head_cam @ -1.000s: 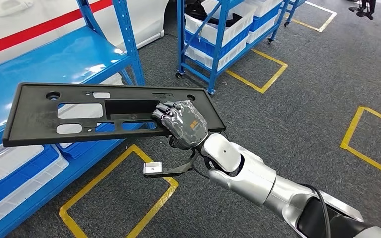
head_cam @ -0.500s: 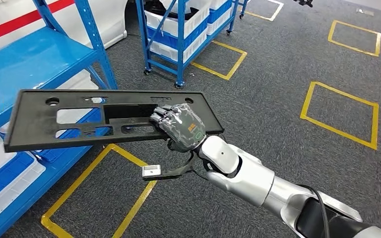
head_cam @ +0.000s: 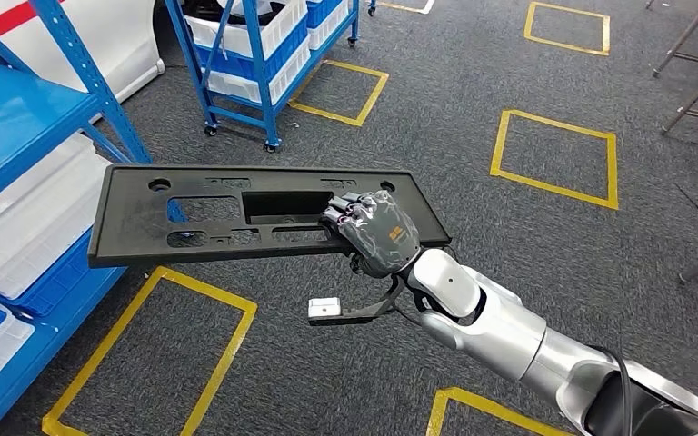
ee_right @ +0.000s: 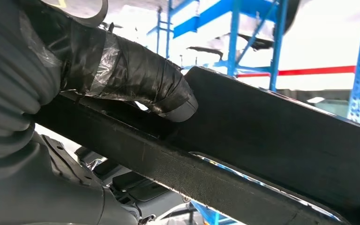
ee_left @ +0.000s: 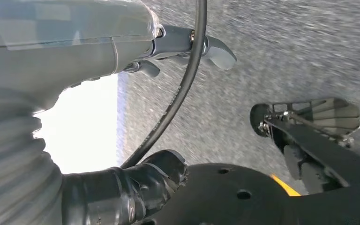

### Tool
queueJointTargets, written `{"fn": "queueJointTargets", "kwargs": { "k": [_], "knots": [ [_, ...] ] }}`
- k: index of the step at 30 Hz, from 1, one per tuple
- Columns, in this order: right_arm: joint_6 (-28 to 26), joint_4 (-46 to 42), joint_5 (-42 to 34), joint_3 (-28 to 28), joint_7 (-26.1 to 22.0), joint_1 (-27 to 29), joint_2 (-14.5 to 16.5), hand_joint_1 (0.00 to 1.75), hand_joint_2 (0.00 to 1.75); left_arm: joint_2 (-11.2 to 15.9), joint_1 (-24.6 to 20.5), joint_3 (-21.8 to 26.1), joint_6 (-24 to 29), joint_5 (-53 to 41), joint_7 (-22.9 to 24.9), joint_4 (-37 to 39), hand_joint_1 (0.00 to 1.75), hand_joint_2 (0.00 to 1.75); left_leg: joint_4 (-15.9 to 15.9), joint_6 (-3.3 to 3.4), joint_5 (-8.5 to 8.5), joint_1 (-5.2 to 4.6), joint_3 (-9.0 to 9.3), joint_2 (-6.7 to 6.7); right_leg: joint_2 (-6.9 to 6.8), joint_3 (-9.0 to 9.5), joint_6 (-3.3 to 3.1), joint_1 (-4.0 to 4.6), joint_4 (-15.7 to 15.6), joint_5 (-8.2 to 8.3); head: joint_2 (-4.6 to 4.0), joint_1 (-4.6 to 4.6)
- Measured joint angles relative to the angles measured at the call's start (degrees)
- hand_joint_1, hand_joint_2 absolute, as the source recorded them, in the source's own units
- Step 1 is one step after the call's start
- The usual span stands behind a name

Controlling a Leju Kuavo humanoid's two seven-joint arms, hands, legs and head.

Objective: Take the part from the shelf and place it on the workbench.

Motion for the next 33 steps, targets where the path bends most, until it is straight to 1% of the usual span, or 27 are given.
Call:
{"fn": "queueJointTargets", "kwargs": {
  "k": [1,2,3,4,6,7,8,10,11,12,13,14,15,16,17,18,19,20,23,25,26,27,28,30,31,32,33],
  "knots": [
    [0.0,-0.1,0.2,0.0,0.0,0.1,-0.1,1.75,1.75,0.0,-0.1,0.0,0.0,0.0,0.0,0.0,0.0,1.75,-4.1,0.1,0.39,-0.07,2.94,-0.2,0.31,-0.97,0.25,0.01,0.4,0.54,0.01,0.0],
    [0.0,-0.1,0.3,-0.1,-0.1,0.1,-0.3,1.75,1.75,0.0,-0.2,0.0,0.0,0.0,-0.1,0.0,0.0,1.75,-7.9,0.31,0.23,-0.15,5.39,-0.43,0.55,-1.72,0.55,0.03,0.8,0.99,0.01,0.02],
    [-0.1,-0.2,0.5,-0.3,-0.1,0.2,-0.6,1.75,1.75,0.0,-0.3,0.0,0.0,0.0,-0.2,0.0,0.0,1.75,-10.6,0.59,-0.4,-0.24,6.92,-0.62,0.7,-2.19,0.93,0.05,1.1,1.35,0.01,0.04],
    [-0.1,-0.3,0.7,-0.4,-0.2,0.4,-0.9,1.75,1.75,0.0,-0.4,0.0,0.0,0.0,-0.3,0.0,0.0,1.75,-12.0,0.94,-1.04,-0.41,7.53,-0.77,0.75,-2.45,1.33,0.04,1.2,1.72,0.01,0.06],
    [-0.1,-0.4,1.0,-0.7,-0.2,0.7,-1.5,1.75,1.75,-0.1,-0.4,-0.1,-0.2,0.0,-0.6,0.0,0.0,1.75,-12.4,1.96,-0.4,-0.44,7.16,-0.58,0.61,-2.63,2.11,-0.16,1.2,2.25,-0.01,0.06],
    [-0.1,-0.4,1.1,-0.8,-0.2,0.9,-1.7,1.75,1.75,-0.2,-0.4,-0.1,-0.3,-0.1,-0.7,0.0,0.0,1.75,-12.5,2.44,0.12,-0.43,6.95,-0.41,0.19,-2.94,2.42,-0.29,1.8,1.65,-0.01,0.07],
    [-0.1,-0.4,1.3,-0.9,-0.2,1.0,-1.9,1.75,1.75,-0.3,-0.3,-0.2,-0.3,-0.1,-0.8,0.0,0.0,1.75,-12.6,2.88,0.69,-0.35,6.66,-0.2,-0.38,-3.65,2.74,-0.44,3.6,0.1,-0.02,0.07],
    [-0.1,-0.4,1.5,-1.1,-0.1,1.3,-2.3,1.75,1.75,-0.3,-0.1,-0.2,-0.4,-0.1,-0.9,0.0,0.0,1.75,-12.6,3.22,1.59,-0.39,5.82,0.16,-1.45,-6.02,3.4,-0.78,10.5,-4.84,-0.02,0.07],
    [-0.1,-0.4,1.6,-1.1,-0.1,1.4,-2.4,1.75,1.75,-0.3,0.0,-0.2,-0.4,-0.1,-0.9,0.0,0.0,1.75,-12.5,3.23,1.96,-0.43,5.35,0.33,-1.67,-7.07,3.72,-0.94,14.2,-6.91,-0.01,0.06],
    [-0.1,-0.4,1.7,-1.1,-0.1,1.7,-2.4,1.75,1.75,-0.3,0.0,-0.2,-0.4,-0.1,-0.9,0.0,0.0,1.75,-12.4,3.15,2.26,-0.46,4.9,0.48,-1.79,-7.39,3.94,-1.05,16.5,-8.01,-0.01,0.07],
    [-0.1,-0.4,1.7,-1.1,-0.1,1.9,-2.5,1.75,1.75,-0.3,0.0,-0.3,-0.4,-0.1,-0.9,0.0,0.0,1.75,-12.4,3.04,2.48,-0.47,4.54,0.58,-1.88,-6.64,4.04,-1.1,16.8,-8.07,0.0,0.07],
    [-0.1,-0.4,1.7,-1.2,-0.2,2.1,-2.5,1.75,1.75,-0.3,0.0,-0.3,-0.4,-0.1,-0.9,0.0,0.0,1.75,-12.3,2.94,2.62,-0.46,4.29,0.66,-1.96,-4.69,4.01,-1.11,14.7,-7.21,0.0,0.07],
    [-0.1,-0.4,1.7,-1.2,-0.2,2.2,-2.6,1.75,1.75,-0.3,0.0,-0.3,-0.4,-0.1,-0.9,0.0,0.0,1.75,-12.2,2.84,2.69,-0.46,4.15,0.74,-2.05,-1.88,3.82,-1.07,11.0,-5.91,0.0,0.08],
    [-0.1,-0.5,1.7,-1.3,-0.2,2.2,-2.6,1.75,1.75,-0.4,0.0,-0.4,-0.4,-0.1,-0.9,0.0,0.0,1.75,-12.1,2.69,2.74,-0.5,4.01,0.83,-2.15,0.87,3.5,-0.92,7.1,-5.09,-0.01,0.07],
    [-0.1,-0.5,1.7,-1.4,-0.2,2.2,-2.7,1.75,1.75,-0.5,0.0,-0.4,-0.4,-0.1,-1.0,0.0,0.0,1.75,-12.0,2.47,2.8,-0.53,3.87,0.93,-2.24,2.85,3.1,-0.7,3.8,-4.51,-0.01,0.08],
    [-0.1,-0.6,1.7,-1.5,-0.1,2.2,-2.8,1.75,1.75,-0.5,0.0,-0.4,-0.4,-0.1,-1.0,0.0,0.0,1.75,-11.8,2.31,2.77,-0.65,3.69,1.0,-2.35,3.92,2.79,-0.51,1.8,-4.35,-0.01,0.07],
    [0.0,-0.6,1.7,-1.6,-0.1,2.2,-2.8,1.75,1.75,-0.5,-0.1,-0.4,-0.4,-0.1,-1.0,0.0,0.0,1.75,-11.8,2.2,2.78,-0.71,3.5,1.04,-2.41,4.09,2.58,-0.35,1.2,-4.54,-0.01,0.06],
    [0.1,-0.6,1.6,-1.7,0.1,2.3,-2.8,1.75,1.75,-0.6,-0.1,-0.4,-0.4,-0.1,-1.0,0.0,0.0,1.75,-11.7,2.16,2.77,-0.71,3.38,1.06,-2.42,3.98,2.48,-0.27,1.0,-4.39,0.0,0.07],
    [0.8,-0.6,1.0,-1.8,0.5,2.3,-2.8,1.75,1.75,-0.5,-0.1,-0.5,-0.3,-0.1,-1.0,0.0,0.0,1.75,-11.7,2.51,2.96,-0.75,3.28,1.08,-2.38,3.92,2.63,-0.41,0.6,-4.08,0.0,0.04],
    [1.2,-0.7,0.7,-2.0,0.5,2.4,-2.9,1.75,1.75,-0.6,-0.1,-0.5,-0.3,-0.1,-1.0,0.0,0.0,1.75,-13.3,2.91,3.89,-0.53,3.98,1.31,-2.29,4.12,2.8,-0.3,0.2,-3.94,-0.01,0.05],
    [1.3,-0.7,0.6,-2.1,0.5,2.4,-2.9,1.75,1.75,-0.7,-0.1,-0.5,-0.3,-0.1,-1.0,0.0,0.0,1.75,-14.5,3.05,4.49,-0.31,4.53,1.53,-2.23,3.92,2.93,-0.26,0.6,-4.39,-0.01,0.07],
    [1.4,-0.7,0.5,-2.3,0.5,2.3,-3.0,1.75,1.75,-0.7,-0.2,-0.6,-0.3,0.0,-1.0,0.0,0.0,1.75,-15.5,3.13,5.01,-0.05,5.04,1.83,-2.2,3.19,3.12,-0.3,2.2,-5.42,-0.01,0.08],
    [1.6,-0.8,0.5,-2.4,0.5,2.3,-3.0,1.75,1.75,-0.8,-0.2,-0.6,-0.3,0.1,-1.0,0.0,0.0,1.75,-16.1,3.12,5.3,0.09,5.36,2.15,-2.2,1.79,3.36,-0.59,5.1,-6.92,-0.02,0.09],
    [2.2,-0.5,0.7,-2.5,0.6,2.1,-2.5,1.75,1.75,-0.7,-0.2,-0.7,-0.4,0.5,-1.0,0.0,0.0,1.75,-16.2,2.97,5.32,0.19,5.41,2.73,-2.2,-1.83,4.03,-1.42,12.1,-9.61,-0.02,0.07],
    [2.6,-0.2,1.1,-2.4,0.7,1.9,-2.0,1.75,1.75,-0.5,-0.2,-0.7,-0.5,0.9,-0.9,0.0,0.0,1.75,-16.0,2.73,5.18,0.27,5.39,3.09,-2.24,-2.97,4.4,-1.95,14.1,-9.79,-0.02,0.07],
    [3.0,0.3,1.6,-2.2,1.0,1.5,-1.2,1.75,1.75,-0.2,-0.2,-0.7,-0.7,1.2,-0.9,0.0,0.0,1.75,-15.7,2.35,4.96,0.44,5.37,3.47,-2.36,-3.1,4.8,-2.47,14.0,-8.92,-0.01,0.07],
    [3.3,0.9,2.0,-1.9,1.4,0.9,-0.1,1.75,1.75,0.1,-0.2,-0.6,-0.9,1.5,-0.9,0.0,0.0,1.75,-15.3,1.81,4.61,0.72,5.35,3.92,-2.68,-2.11,5.25,-3.0,11.8,-7.08,-0.01,0.07]
  ]
}}
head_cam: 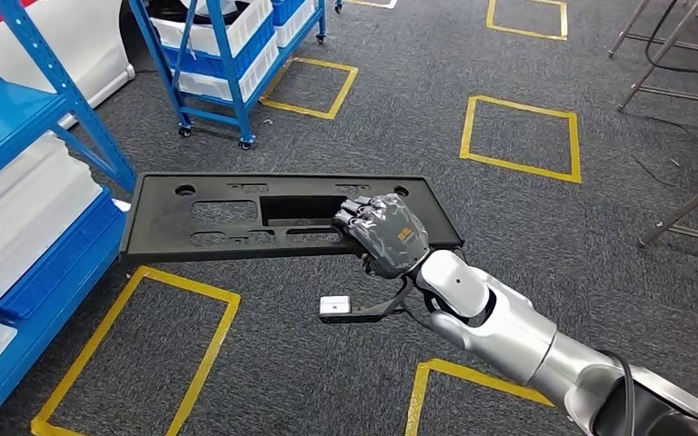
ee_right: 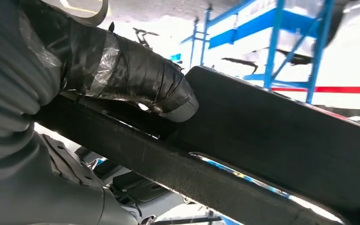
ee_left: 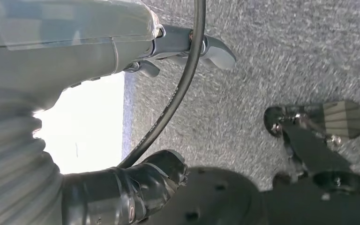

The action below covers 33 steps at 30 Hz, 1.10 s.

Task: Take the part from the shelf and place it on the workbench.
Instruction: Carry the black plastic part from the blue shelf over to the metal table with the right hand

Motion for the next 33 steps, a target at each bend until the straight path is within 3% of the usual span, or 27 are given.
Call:
{"fn": "queueJointTargets", "kwargs": {
  "k": [2,3,5,7,9,11,13,14,15,17,18,20,22,24,26,28,29,30,31,33],
  "knots": [
    [0.3,1.4,0.6,0.7,0.7,-1.6,2.4,1.75,1.75,0.9,-0.1,0.1,-0.3,0.5,0.1,0.0,0.0,1.75,1.5,-1.5,-1.1,0.5,-0.26,0.84,-1.36,2.96,0.9,-0.35,-6.4,2.89,0.0,0.02],
    [0.3,2.2,0.7,1.2,0.9,-2.6,3.8,1.75,1.75,1.4,-0.2,0.3,-0.3,0.8,0.4,0.0,0.0,1.75,2.2,-2.26,-1.59,0.56,-0.5,1.19,-1.74,3.81,0.57,-0.24,-8.3,3.42,-0.01,0.01],
    [0.2,3.8,0.7,2.5,1.2,-4.3,6.2,1.75,1.75,2.1,-0.5,0.5,-0.3,1.1,1.0,0.1,0.0,1.75,3.0,-3.31,-2.06,0.53,-0.84,1.74,-1.5,3.61,-0.99,0.38,-8.6,2.97,0.01,-0.02],
    [0.1,5.1,0.7,3.5,1.3,-5.4,7.8,1.75,1.75,2.1,-0.8,0.7,-0.3,1.4,1.5,0.1,0.0,1.75,3.2,-3.88,-2.44,0.94,-0.8,1.84,-0.6,3.31,-2.51,0.7,-8.4,2.82,0.01,-0.04],
    [0.0,6.1,0.6,4.3,1.4,-6.5,8.9,1.75,1.75,2.1,-0.7,0.8,-0.3,1.6,1.8,0.1,0.0,1.75,5.8,-3.96,-4.56,1.32,-1.9,-0.08,0.26,3.32,-3.61,1.02,-8.5,2.89,0.01,-0.03],
    [0.0,6.9,0.6,5.0,1.5,-7.3,10.0,1.75,1.75,2.2,-0.4,0.8,-0.2,1.7,2.0,0.2,0.0,1.75,13.0,-3.48,-8.3,1.16,-5.36,-2.68,1.27,3.3,-4.37,1.44,-8.6,2.99,0.01,-0.04],
    [0.0,7.6,0.6,5.7,1.6,-7.7,10.9,1.75,1.75,2.3,-0.2,0.9,-0.1,1.7,2.0,0.2,0.0,1.75,19.8,-2.84,-10.27,0.63,-9.08,-3.66,2.6,3.29,-4.73,2.0,-8.6,3.03,0.01,-0.04],
    [-0.1,7.9,0.6,6.0,1.6,-7.8,11.1,1.75,1.75,2.3,0.0,0.9,-0.1,1.7,2.1,0.2,0.0,1.75,20.5,-2.43,-9.59,0.37,-9.8,-3.85,3.36,3.33,-4.8,2.24,-8.6,3.03,0.01,-0.04],
    [-0.1,8.2,0.6,6.3,1.6,-7.8,11.4,1.75,1.75,2.3,0.0,0.9,-0.1,1.7,2.1,0.2,0.0,1.75,18.9,-2.0,-7.82,0.15,-9.45,-4.14,4.17,3.39,-4.82,2.41,-8.6,3.04,0.01,-0.03],
    [-0.1,8.7,0.6,6.7,1.6,-8.1,11.7,1.75,1.75,2.4,0.1,0.9,-0.1,1.6,2.1,0.2,0.0,1.75,11.9,-1.3,-3.51,-0.04,-6.78,-6.16,5.67,3.46,-4.78,2.6,-8.5,3.07,0.01,-0.02],
    [-0.2,8.9,0.6,6.8,1.6,-8.3,11.8,1.75,1.75,2.4,0.2,0.9,-0.2,1.5,2.2,0.3,0.0,1.75,8.6,-1.19,-2.29,-0.01,-5.49,-7.43,6.38,3.31,-4.68,2.64,-8.4,3.12,0.01,-0.02],
    [-0.2,9.3,0.6,7.0,1.6,-8.6,12.1,1.75,1.75,2.5,0.2,0.9,-0.3,1.3,2.2,0.3,0.0,1.75,6.0,-1.21,-1.94,-0.08,-4.42,-8.78,7.71,2.81,-4.08,2.48,-8.4,3.51,0.01,-0.03],
    [-0.3,9.7,0.6,7.1,1.7,-8.6,12.2,1.75,1.75,2.5,-0.1,0.8,-0.3,1.2,2.1,0.3,0.0,1.75,5.4,-0.89,-1.64,-0.13,-4.14,-7.48,8.52,2.45,-3.27,2.29,-8.6,3.92,0.01,-0.02],
    [-0.3,10.1,0.6,7.2,1.7,-8.8,12.2,1.75,1.75,2.5,0.0,0.8,-0.4,1.1,2.0,0.3,0.0,1.75,4.7,-0.17,-1.16,-0.11,-3.86,-5.88,5.8,1.64,-2.74,2.56,-7.0,2.7,0.01,0.06],
    [-0.3,10.4,0.7,7.2,1.7,-9.0,12.2,1.75,1.75,2.5,0.2,0.8,-0.4,1.1,2.0,0.3,0.0,1.75,4.4,0.33,-0.95,-0.35,-3.82,-4.31,1.95,-0.95,-2.31,2.65,-1.1,-0.72,0.01,0.13],
    [-0.3,10.7,0.7,7.4,1.7,-9.0,12.2,1.75,1.75,2.6,0.3,0.8,-0.4,0.9,2.0,0.3,0.0,1.75,4.5,0.46,-0.94,-0.64,-3.96,-2.74,0.81,-3.75,-1.99,2.45,5.4,-3.44,0.01,0.13],
    [-0.3,10.9,0.7,7.4,1.7,-9.0,12.2,1.75,1.75,2.6,0.3,0.8,-0.4,0.9,2.0,0.3,0.0,1.75,4.5,0.47,-0.95,-0.76,-3.99,-1.98,0.68,-4.03,-1.97,2.42,6.5,-3.5,0.01,0.12],
    [-0.3,11.1,0.7,7.5,1.7,-9.0,12.2,1.75,1.75,2.6,0.3,0.8,-0.4,0.8,2.1,0.3,0.0,1.75,4.5,0.48,-0.97,-0.87,-3.97,-1.26,0.53,-3.11,-2.09,2.48,5.3,-2.54,0.01,0.13],
    [-0.3,11.2,0.7,7.5,1.7,-9.0,12.2,1.75,1.75,2.6,0.2,0.8,-0.4,0.8,2.2,0.3,0.0,1.75,4.5,0.5,-1.0,-0.98,-3.9,-0.55,0.11,-1.09,-2.4,2.67,1.9,-0.88,0.01,0.13],
    [-0.3,11.3,0.6,7.5,1.7,-9.3,12.2,1.75,1.75,2.4,0.1,0.7,-0.4,0.8,2.3,0.3,0.0,1.75,4.5,0.45,-1.13,-1.25,-3.78,0.77,-2.37,3.48,-3.5,3.52,-6.2,1.57,0.01,0.11]
  ]
}}
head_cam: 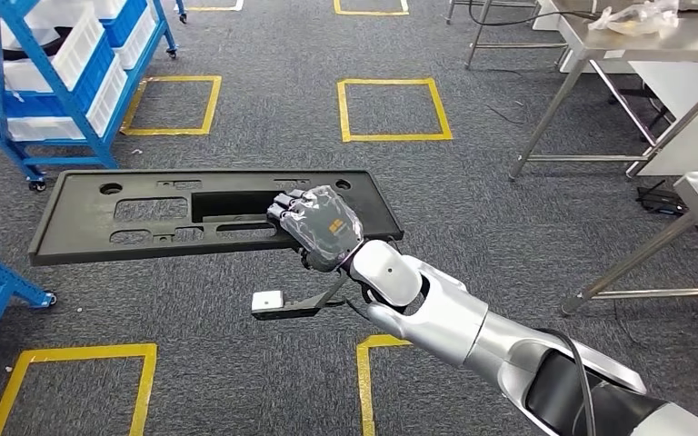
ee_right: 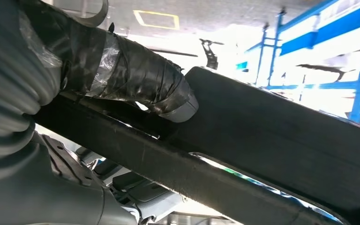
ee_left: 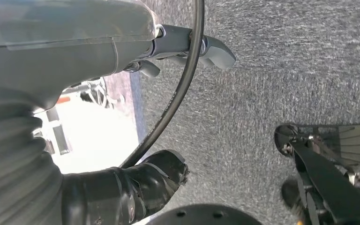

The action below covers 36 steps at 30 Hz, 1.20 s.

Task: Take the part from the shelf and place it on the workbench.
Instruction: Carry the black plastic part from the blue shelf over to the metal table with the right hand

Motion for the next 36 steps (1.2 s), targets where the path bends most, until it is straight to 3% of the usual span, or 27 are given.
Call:
{"fn": "queueJointTargets", "kwargs": {
  "k": [2,4,6,8,9,10,11,12,13,14,16,17,19,21,23,24,26,27,28,30,32,34,36],
  "knots": [
    [0.0,0.0,0.0,0.0,0.0,-0.4,0.1,1.75,1.75,-0.2,-0.1,0.0,0.0,0.0,0.1,0.0,0.0,1.75,0.0,-0.32,-0.12,-0.15,0.09,1.18,-1.34,1.85,-0.92,0.8,-3.7,0.54,0.0,-0.01],
    [0.0,0.1,0.0,0.0,0.0,-0.6,0.1,1.75,1.75,-0.2,-0.2,0.0,0.0,0.0,0.1,0.0,0.0,1.75,-0.1,-0.75,-0.27,-0.24,0.34,2.26,-0.05,1.98,-1.41,0.75,-4.3,0.94,0.0,-0.01],
    [0.0,0.2,0.0,0.0,0.0,-0.7,0.2,1.75,1.75,-0.2,-0.2,0.0,0.0,0.0,0.2,0.0,0.0,1.75,1.1,-1.27,-1.45,-0.15,0.06,0.53,1.13,2.49,-1.88,0.18,-5.3,1.62,-0.01,-0.03],
    [0.0,0.2,0.0,0.0,0.0,-0.9,0.5,1.75,1.75,-0.1,-0.1,-0.1,0.0,0.0,0.2,0.0,0.0,1.75,6.4,-1.79,-4.61,0.17,-2.27,-3.05,2.29,2.66,-2.23,-0.25,-6.0,2.13,-0.01,-0.04],
    [0.1,0.2,0.0,0.1,0.0,-1.0,0.6,1.75,1.75,-0.1,0.0,-0.1,0.0,0.0,0.2,0.0,0.0,1.75,10.1,-1.99,-6.35,0.29,-4.0,-4.07,2.92,2.53,-2.32,-0.33,-5.9,2.22,0.0,-0.04],
    [0.1,0.2,0.0,0.1,0.0,-0.9,0.7,1.75,1.75,-0.1,0.0,-0.1,0.1,0.0,0.2,0.0,0.0,1.75,13.3,-2.21,-7.46,0.44,-5.51,-4.49,3.66,2.4,-2.29,-0.41,-5.8,2.26,0.0,-0.03],
    [0.1,0.3,0.0,0.2,0.0,-0.8,0.7,1.75,1.75,-0.1,0.0,-0.1,0.1,0.0,0.2,0.0,0.0,1.75,14.8,-2.41,-7.51,0.61,-6.25,-4.6,4.43,2.27,-2.23,-0.5,-5.6,2.28,0.0,-0.03],
    [0.1,0.4,0.0,0.3,0.0,-0.8,0.7,1.75,1.75,-0.1,0.1,-0.1,0.1,0.0,0.2,0.0,0.0,1.75,14.3,-2.64,-6.47,0.81,-6.03,-4.68,5.24,2.13,-2.08,-0.65,-5.3,2.27,0.0,-0.03],
    [0.1,0.5,0.0,0.4,0.0,-0.7,0.7,1.75,1.75,-0.1,0.1,-0.1,0.1,0.0,0.3,0.0,0.0,1.75,11.6,-2.89,-4.53,1.09,-4.82,-4.99,6.07,1.94,-1.85,-0.86,-4.9,2.18,0.0,-0.03],
    [0.1,0.5,0.0,0.4,0.0,-0.8,0.7,1.75,1.75,-0.1,0.2,-0.1,0.1,0.0,0.3,0.0,0.0,1.75,8.0,-3.22,-2.69,1.46,-3.13,-5.94,6.82,1.65,-1.52,-1.1,-4.3,1.99,0.0,-0.03],
    [0.1,0.6,0.0,0.4,0.0,-0.9,0.7,1.75,1.75,-0.1,0.3,-0.1,0.2,0.0,0.3,0.0,0.0,1.75,2.6,-3.46,-0.95,1.88,-0.67,-8.38,8.19,0.68,-0.56,-1.27,-3.0,1.65,0.01,-0.04],
    [0.1,0.6,0.0,0.4,0.0,-0.9,0.7,1.75,1.75,-0.1,0.2,-0.1,0.2,0.0,0.3,0.0,0.0,1.75,1.7,-3.24,-1.03,1.85,-0.36,-9.09,8.79,0.19,-0.04,-1.33,-2.7,1.67,0.01,-0.04],
    [0.1,0.6,0.0,0.4,0.0,-0.8,0.7,1.75,1.75,-0.1,0.0,-0.1,0.1,0.0,0.3,0.0,0.0,1.75,1.7,-2.27,-0.92,1.6,-0.48,-8.24,9.93,-0.44,0.87,-1.5,-2.7,2.1,0.01,-0.04],
    [0.1,0.7,0.0,0.4,0.0,-0.8,0.6,1.75,1.75,-0.2,-0.1,-0.1,0.1,0.0,0.3,0.0,0.0,1.75,1.4,-1.39,-0.49,1.55,-0.45,-6.79,8.27,-1.06,1.35,-1.43,-1.8,1.57,0.0,0.01],
    [0.1,0.7,0.0,0.4,0.0,-0.8,0.6,1.75,1.75,-0.2,0.2,-0.1,0.2,0.0,0.3,0.0,0.0,1.75,1.1,-0.71,-0.21,1.36,-0.54,-5.27,4.75,-3.34,1.58,-1.25,3.2,-1.42,0.0,0.04],
    [0.1,0.7,0.0,0.4,0.0,-0.8,0.6,1.75,1.75,-0.1,0.3,-0.1,0.2,0.0,0.3,0.0,0.0,1.75,1.0,-0.53,-0.18,1.17,-0.63,-4.55,3.7,-5.04,1.67,-1.27,6.9,-3.3,0.0,0.04],
    [0.1,0.8,0.0,0.5,0.0,-0.6,0.6,1.75,1.75,-0.1,0.4,-0.1,0.2,0.0,0.3,0.0,0.0,1.75,1.1,-0.41,-0.18,0.82,-0.79,-3.09,3.12,-7.43,1.63,-1.33,12.6,-5.33,0.0,0.04],
    [0.1,0.8,0.0,0.5,0.0,-0.5,0.6,1.75,1.75,-0.1,0.3,-0.1,0.2,0.0,0.3,0.0,0.0,1.75,1.1,-0.37,-0.21,0.7,-0.8,-2.41,3.06,-7.17,1.46,-1.29,12.5,-4.85,0.0,0.04],
    [0.1,0.9,0.0,0.5,0.0,-0.4,0.6,1.75,1.75,0.0,0.3,-0.1,0.2,0.0,0.3,0.0,0.0,1.75,1.1,-0.35,-0.25,0.6,-0.75,-1.72,2.82,-5.71,1.16,-1.14,10.1,-3.46,0.0,0.04],
    [0.0,0.9,-0.1,0.5,0.0,-0.6,0.6,1.75,1.75,-0.1,0.2,-0.1,0.2,-0.1,0.2,0.0,0.0,1.75,1.0,-0.4,-0.37,0.41,-0.57,-0.37,0.66,-1.17,0.21,-0.28,2.1,-0.47,0.0,0.04],
    [-0.2,0.5,-0.5,0.2,0.2,-0.7,-0.1,1.75,1.75,-0.3,0.2,-0.2,0.3,-0.3,0.2,0.0,0.0,1.75,0.9,-0.63,-0.47,0.24,-0.44,0.83,-1.19,1.24,-0.62,0.72,-2.8,0.62,0.0,0.03],
    [-0.6,-1.2,-1.9,-0.8,-0.1,0.4,-2.6,1.75,1.75,-0.9,0.0,-0.5,0.5,-0.7,0.2,0.0,0.0,1.75,0.7,-0.94,-0.52,0.14,-0.14,1.77,-0.62,1.38,-0.99,1.07,-3.6,0.67,0.0,0.03],
    [-1.1,-3.7,-3.6,-2.6,-1.2,2.5,-6.3,1.75,1.75,-1.5,0.0,-1.0,0.7,-1.1,0.1,0.0,0.0,1.75,1.3,-1.34,-1.26,0.24,-0.05,0.52,0.29,2.14,-1.33,0.6,-4.6,1.11,0.0,0.05]
  ]
}}
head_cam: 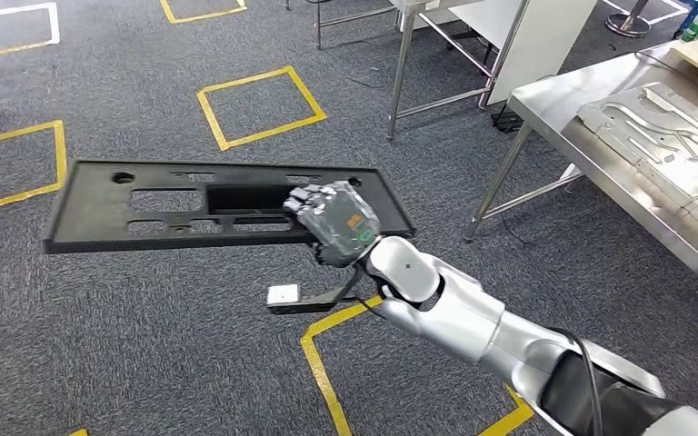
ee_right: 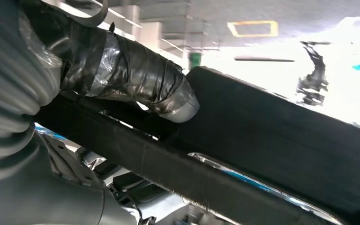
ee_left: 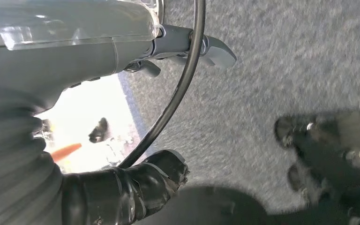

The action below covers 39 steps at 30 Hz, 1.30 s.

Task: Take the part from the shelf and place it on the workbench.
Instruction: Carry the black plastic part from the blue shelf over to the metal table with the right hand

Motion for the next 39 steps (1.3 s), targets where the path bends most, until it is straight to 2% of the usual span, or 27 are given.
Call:
{"fn": "queueJointTargets", "kwargs": {
  "k": [1,3,5,6,7,8,10,12,13,14,15,16,18,20,21,22,23,25,27,29,30,32,34,35,36,37,39],
  "knots": [
    [-0.1,-1.1,-0.5,-0.9,-0.4,0.9,-1.7,1.75,1.75,-0.3,0.1,-0.2,0.1,-0.1,0.0,0.0,0.0,1.75,1.5,-0.18,-1.07,0.08,-0.52,-1.41,0.48,0.35,-0.3,-0.3,-0.5,0.27,0.0,-0.01],
    [-0.2,-2.8,-0.9,-2.3,-0.7,2.4,-4.1,1.75,1.75,-0.8,0.7,-0.4,0.4,-0.1,-0.2,0.0,0.0,1.75,7.4,-0.45,-4.45,0.33,-3.2,-4.21,1.76,0.53,-0.73,-0.67,-0.9,0.56,0.0,0.0],
    [0.2,-4.1,-0.3,-3.1,-0.1,3.6,-5.2,1.75,1.75,-1.2,1.1,-0.4,0.6,-0.1,-1.0,0.0,0.0,1.75,13.4,-0.79,-6.6,0.56,-6.06,-4.89,3.6,0.3,-0.81,-0.77,-0.6,0.6,0.0,-0.03],
    [0.6,-4.7,0.4,-3.3,0.3,3.9,-5.4,1.75,1.75,-1.3,1.2,-0.5,0.8,-0.1,-1.5,0.0,0.0,1.75,14.0,-0.96,-6.11,0.67,-6.47,-4.96,4.62,0.17,-0.73,-0.87,-0.4,0.55,0.0,-0.03],
    [1.1,-5.1,1.2,-3.4,0.9,4.0,-5.5,1.75,1.75,-1.4,1.2,-0.5,0.9,-0.1,-2.0,0.0,0.0,1.75,12.6,-1.11,-4.61,0.78,-5.96,-5.1,5.62,0.04,-0.57,-1.02,0.0,0.44,0.0,-0.03],
    [1.7,-5.4,2.0,-3.4,1.4,3.6,-5.5,1.75,1.75,-1.4,1.2,-0.6,1.0,-0.1,-2.4,0.0,0.0,1.75,9.5,-1.26,-2.46,0.94,-4.63,-5.61,6.53,-0.12,-0.3,-1.23,0.5,0.26,0.0,-0.03],
    [2.7,-5.7,4.1,-3.4,2.7,1.8,-5.3,1.75,1.75,-1.5,1.1,-0.6,0.8,0.3,-3.0,0.1,0.0,1.75,3.3,-1.35,0.07,1.25,-1.99,-8.07,8.18,-0.9,0.5,-1.51,1.8,-0.19,0.01,-0.02],
    [3.3,-5.5,7.1,-3.4,4.3,-0.7,-5.1,1.75,1.75,-1.4,0.9,-0.6,0.4,0.6,-3.3,0.2,0.0,1.75,1.1,-0.96,0.2,1.13,-1.23,-9.42,9.48,-1.86,1.44,-1.78,2.5,-0.18,0.01,-0.03],
    [3.3,-5.3,8.8,-3.4,5.1,-1.8,-5.1,1.75,1.75,-1.3,0.8,-0.6,0.3,0.7,-3.4,0.2,0.0,1.75,0.9,-0.56,0.38,0.96,-1.22,-8.97,10.07,-2.15,1.87,-1.94,2.4,0.04,0.01,-0.02],
    [3.2,-5.1,10.6,-3.4,5.7,-2.8,-5.2,1.75,1.75,-1.2,0.6,-0.6,0.3,0.9,-3.5,0.2,0.0,1.75,0.7,-0.09,0.63,0.92,-1.18,-8.33,10.17,-2.3,2.23,-2.09,2.3,0.21,0.01,-0.03],
    [3.2,-4.8,12.0,-3.4,6.1,-3.8,-5.5,1.75,1.75,-1.2,0.5,-0.6,0.2,1.0,-3.6,0.2,0.0,1.75,0.3,0.41,0.91,0.95,-1.06,-7.72,9.11,-2.51,2.49,-2.04,2.6,0.02,0.01,0.01],
    [3.2,-4.6,13.0,-3.4,6.3,-4.8,-5.8,1.75,1.75,-1.2,0.6,-0.6,0.3,1.0,-3.6,0.2,0.0,1.75,-0.1,0.86,1.19,1.01,-0.93,-7.07,7.46,-3.07,2.71,-1.96,3.7,-0.7,0.0,0.03],
    [3.2,-3.9,14.1,-3.4,6.5,-6.6,-6.6,1.75,1.75,-1.1,0.9,-0.6,0.3,1.1,-3.7,0.2,0.0,1.75,-0.6,1.36,1.46,0.97,-0.82,-5.77,3.79,-5.64,3.11,-1.9,9.0,-3.62,0.0,0.09],
    [3.2,-3.1,14.6,-3.4,6.6,-7.5,-7.5,1.75,1.75,-1.1,1.2,-0.6,0.3,1.1,-3.7,0.3,0.0,1.75,-0.7,1.47,1.41,0.87,-0.84,-4.51,2.89,-8.71,3.49,-2.15,15.2,-5.97,0.0,0.1],
    [3.2,-2.8,14.7,-3.4,6.6,-7.6,-8.0,1.75,1.75,-1.1,1.3,-0.6,0.3,1.1,-3.7,0.3,0.0,1.75,-0.7,1.46,1.33,0.85,-0.82,-3.87,2.79,-9.24,3.59,-2.22,16.2,-5.8,0.0,0.09],
    [3.2,-2.5,14.9,-3.4,6.6,-7.6,-8.6,1.75,1.75,-1.1,1.3,-0.6,0.3,1.1,-3.8,0.3,0.0,1.75,-0.7,1.42,1.23,0.85,-0.75,-3.26,2.64,-8.74,3.6,-2.23,15.2,-4.67,0.0,0.1],
    [3.1,-2.3,15.0,-3.4,6.6,-7.6,-9.2,1.75,1.75,-1.2,1.3,-0.6,0.3,1.1,-3.8,0.3,0.0,1.75,-0.7,1.28,1.09,0.85,-0.6,-2.61,2.06,-7.02,3.48,-2.16,11.8,-2.68,0.0,0.11],
    [3.1,-2.0,15.1,-3.5,6.7,-7.8,-9.9,1.75,1.75,-1.2,1.3,-0.6,0.3,1.1,-3.8,0.4,0.0,1.75,-0.7,0.84,0.77,0.69,-0.23,-1.43,-0.53,-3.24,2.92,-1.54,4.2,0.18,0.0,0.09],
    [3.1,-1.9,15.2,-3.6,6.7,-8.0,-10.4,1.75,1.75,-1.3,1.2,-0.7,0.3,1.0,-3.9,0.4,0.0,1.75,-0.8,0.29,0.49,0.45,0.1,-0.3,-1.85,-1.86,2.18,-0.8,1.1,0.67,0.0,0.08],
    [3.1,-1.8,15.3,-3.7,6.7,-8.1,-11.1,1.75,1.75,-1.3,1.1,-0.8,0.4,1.0,-3.9,0.4,0.0,1.75,-1.1,-0.28,0.17,0.3,0.52,0.94,-0.53,-1.7,1.56,-0.7,0.9,0.76,0.01,0.07],
    [3.1,-1.8,15.3,-3.8,6.7,-8.1,-11.5,1.75,1.75,-1.4,1.0,-0.8,0.5,1.0,-3.9,0.4,0.0,1.75,-0.9,-0.57,-0.2,0.33,0.73,0.86,0.11,-1.39,1.3,-0.84,0.5,0.85,0.01,0.08],
    [3.1,-1.9,15.3,-4.2,6.8,-8.2,-12.0,1.75,1.75,-1.4,1.0,-0.9,0.7,1.0,-3.9,0.4,0.0,1.75,2.3,-0.95,-2.23,0.43,-0.45,-1.5,1.33,-0.67,0.59,-1.26,-0.2,1.06,0.01,0.07],
    [3.2,-1.9,15.1,-4.6,6.9,-8.2,-12.2,1.75,1.75,-1.5,1.2,-1.0,0.8,0.9,-4.1,0.4,0.0,1.75,9.4,-1.05,-5.51,0.57,-4.0,-4.34,2.63,-0.5,0.06,-1.34,-0.3,1.0,0.01,0.05],
    [3.3,-1.9,15.0,-4.7,6.9,-8.2,-12.3,1.75,1.75,-1.5,1.2,-1.2,0.9,0.9,-4.2,0.4,0.0,1.75,12.9,-1.1,-6.63,0.58,-5.92,-4.81,3.44,-0.5,-0.09,-1.3,-0.3,0.92,0.0,0.06],
    [3.4,-1.9,14.9,-4.7,6.9,-8.0,-12.4,1.75,1.75,-1.6,1.2,-1.3,1.0,0.8,-4.3,0.4,0.0,1.75,14.9,-1.09,-6.75,0.57,-7.21,-5.01,4.31,-0.48,-0.17,-1.24,-0.2,0.83,0.0,0.05],
    [3.5,-1.9,14.7,-4.8,6.8,-7.8,-12.5,1.75,1.75,-1.6,1.3,-1.4,1.1,0.7,-4.3,0.4,0.0,1.75,14.8,-1.03,-5.71,0.57,-7.58,-5.14,5.25,-0.43,-0.19,-1.19,-0.1,0.71,0.0,0.05],
    [3.7,-1.9,14.3,-5.0,6.3,-7.6,-12.8,1.75,1.75,-1.6,1.2,-1.6,1.5,0.6,-4.0,0.4,0.0,1.75,8.9,-0.7,-1.25,0.57,-5.46,-5.98,6.96,-0.28,0.0,-1.19,0.3,0.41,0.0,0.04]
  ]
}}
